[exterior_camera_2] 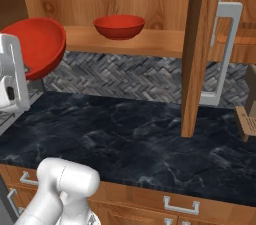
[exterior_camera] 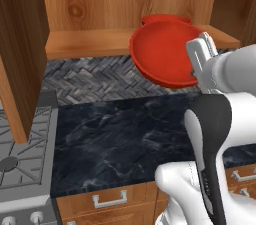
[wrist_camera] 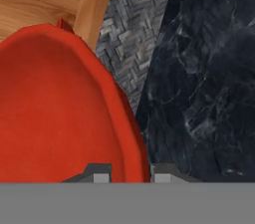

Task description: Open the cabinet. Pick the bowls from the counter and place them in the cabinet. Then close the cabinet.

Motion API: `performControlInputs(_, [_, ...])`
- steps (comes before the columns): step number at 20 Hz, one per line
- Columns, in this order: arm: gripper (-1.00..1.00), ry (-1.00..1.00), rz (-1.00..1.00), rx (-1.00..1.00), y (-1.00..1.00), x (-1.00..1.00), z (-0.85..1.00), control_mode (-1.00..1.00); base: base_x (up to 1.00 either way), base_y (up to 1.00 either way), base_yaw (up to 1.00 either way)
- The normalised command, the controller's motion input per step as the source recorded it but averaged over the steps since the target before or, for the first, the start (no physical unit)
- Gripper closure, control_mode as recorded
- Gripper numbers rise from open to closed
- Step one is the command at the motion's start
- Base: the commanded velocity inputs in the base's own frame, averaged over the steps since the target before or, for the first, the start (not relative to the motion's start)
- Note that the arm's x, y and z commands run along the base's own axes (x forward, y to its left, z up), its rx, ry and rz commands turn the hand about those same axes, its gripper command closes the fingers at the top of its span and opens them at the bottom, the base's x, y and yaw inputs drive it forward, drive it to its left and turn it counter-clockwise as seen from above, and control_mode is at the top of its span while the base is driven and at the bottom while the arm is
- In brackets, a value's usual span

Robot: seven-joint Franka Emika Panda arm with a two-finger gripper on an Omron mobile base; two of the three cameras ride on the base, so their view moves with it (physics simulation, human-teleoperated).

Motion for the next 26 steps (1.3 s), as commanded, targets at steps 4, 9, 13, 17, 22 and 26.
performControlInputs(4, [1.0, -0.03, 0.0, -0.08, 0.29, 0.34, 0.18, -1.0, 0.0, 0.0, 0.0])
performControlInputs(9, [1.0, -0.03, 0.0, -0.01, 0.08, 0.32, 0.04, -1.0, 0.0, 0.0, 0.0])
performControlInputs(13, [1.0, -0.04, 0.03, 0.0, 0.03, 0.41, 0.0, -1.0, 0.0, 0.0, 0.0])
performControlInputs(17, [1.0, -0.06, 0.04, 0.0, 0.24, 0.42, 0.0, -1.0, 0.0, 0.0, 0.0])
performControlInputs(22, [1.0, -0.04, 0.03, -0.02, 0.34, 0.51, 0.0, -1.0, 0.0, 0.0, 0.0])
performControlInputs(26, [1.0, 0.01, 0.01, 0.0, 0.06, 0.59, 0.0, -1.0, 0.0, 0.0, 0.0])
